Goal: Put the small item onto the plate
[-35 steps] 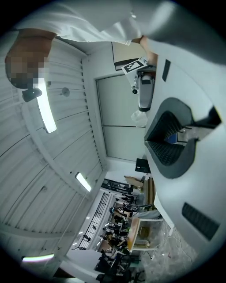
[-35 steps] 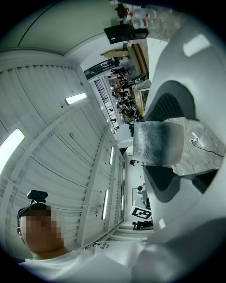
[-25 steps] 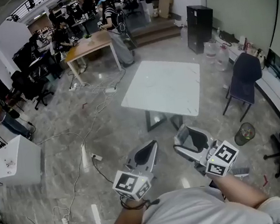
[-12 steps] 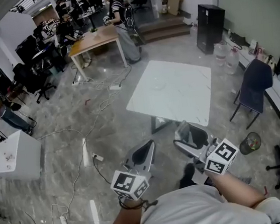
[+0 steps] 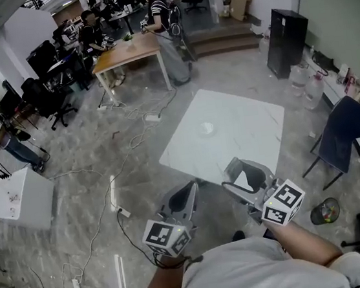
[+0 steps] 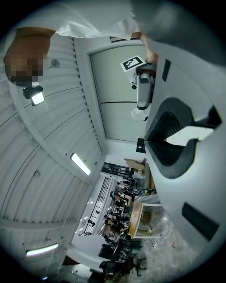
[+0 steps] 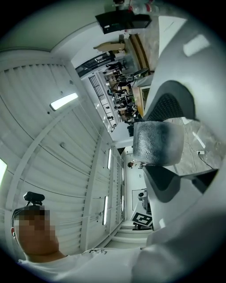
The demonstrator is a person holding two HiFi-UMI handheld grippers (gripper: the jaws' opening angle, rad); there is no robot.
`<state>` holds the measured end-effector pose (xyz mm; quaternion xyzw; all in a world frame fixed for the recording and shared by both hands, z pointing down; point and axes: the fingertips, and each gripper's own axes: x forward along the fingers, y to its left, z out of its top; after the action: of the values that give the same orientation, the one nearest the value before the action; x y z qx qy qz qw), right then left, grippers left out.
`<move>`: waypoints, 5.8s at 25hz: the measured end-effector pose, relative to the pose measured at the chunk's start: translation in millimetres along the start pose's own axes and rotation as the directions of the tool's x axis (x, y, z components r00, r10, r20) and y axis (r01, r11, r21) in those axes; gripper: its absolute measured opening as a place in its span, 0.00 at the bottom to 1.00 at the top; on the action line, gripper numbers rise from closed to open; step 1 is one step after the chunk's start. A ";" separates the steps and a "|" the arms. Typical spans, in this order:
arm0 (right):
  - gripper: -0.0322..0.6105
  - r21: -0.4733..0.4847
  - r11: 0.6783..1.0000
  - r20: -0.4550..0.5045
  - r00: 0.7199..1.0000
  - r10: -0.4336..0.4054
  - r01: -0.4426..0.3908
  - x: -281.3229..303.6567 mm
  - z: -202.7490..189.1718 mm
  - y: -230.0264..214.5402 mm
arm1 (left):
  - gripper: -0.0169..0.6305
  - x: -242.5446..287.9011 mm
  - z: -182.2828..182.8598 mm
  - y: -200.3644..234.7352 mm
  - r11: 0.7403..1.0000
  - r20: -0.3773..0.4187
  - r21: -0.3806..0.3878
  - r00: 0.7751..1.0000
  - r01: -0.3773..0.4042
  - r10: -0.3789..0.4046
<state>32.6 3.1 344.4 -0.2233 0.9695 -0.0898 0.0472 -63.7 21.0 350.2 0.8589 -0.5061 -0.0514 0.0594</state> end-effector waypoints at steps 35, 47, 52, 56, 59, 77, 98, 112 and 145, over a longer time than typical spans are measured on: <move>0.52 0.047 0.990 -0.134 0.983 -0.124 0.131 277.5 -7.7 -369.3 | 0.04 365.5 -26.5 296.7 0.988 -0.113 -0.064 0.982 0.142 -0.149; 0.52 0.095 0.958 -0.348 0.911 -0.222 0.270 365.4 -136.2 -498.6 | 0.04 447.4 -104.8 391.3 0.964 -0.235 -0.156 0.939 0.217 -0.250; 0.52 0.083 0.949 -0.474 0.850 -0.230 0.303 374.3 -208.6 -530.2 | 0.04 462.5 -146.6 414.1 0.953 -0.279 -0.208 0.921 0.218 -0.272; 0.52 0.103 0.938 -0.543 0.809 -0.226 0.331 375.5 -254.3 -549.4 | 0.04 470.7 -166.2 421.1 0.946 -0.304 -0.249 0.910 0.209 -0.281; 0.52 0.097 0.939 -0.595 0.776 -0.211 0.330 381.9 -289.2 -561.2 | 0.04 478.4 -179.1 431.0 0.942 -0.314 -0.267 0.906 0.203 -0.284; 0.52 -0.042 0.949 -0.799 0.560 -0.219 0.312 388.6 -438.5 -603.4 | 0.04 467.3 -246.5 465.3 0.931 -0.381 -0.318 0.876 0.178 -0.297; 0.19 -0.142 0.930 -0.559 0.748 -0.358 0.340 407.0 -330.8 -588.3 | 0.04 445.8 -220.8 447.7 0.929 -0.334 -0.288 0.885 0.232 -0.324; 0.05 -0.183 0.951 -0.254 0.922 -0.291 0.249 387.9 -98.3 -475.1 | 0.04 442.2 -94.3 379.4 0.922 -0.208 -0.141 0.899 0.362 -0.385; 0.05 -0.159 0.978 0.036 0.991 -0.129 0.133 256.6 119.2 -357.7 | 0.04 426.3 78.7 201.7 0.888 -0.079 0.035 0.887 0.458 -0.455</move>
<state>-29.8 -444.7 284.2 -0.2908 0.9561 -0.0114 0.0356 -43.9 -453.1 291.6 0.9563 -0.2888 -0.0212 0.0405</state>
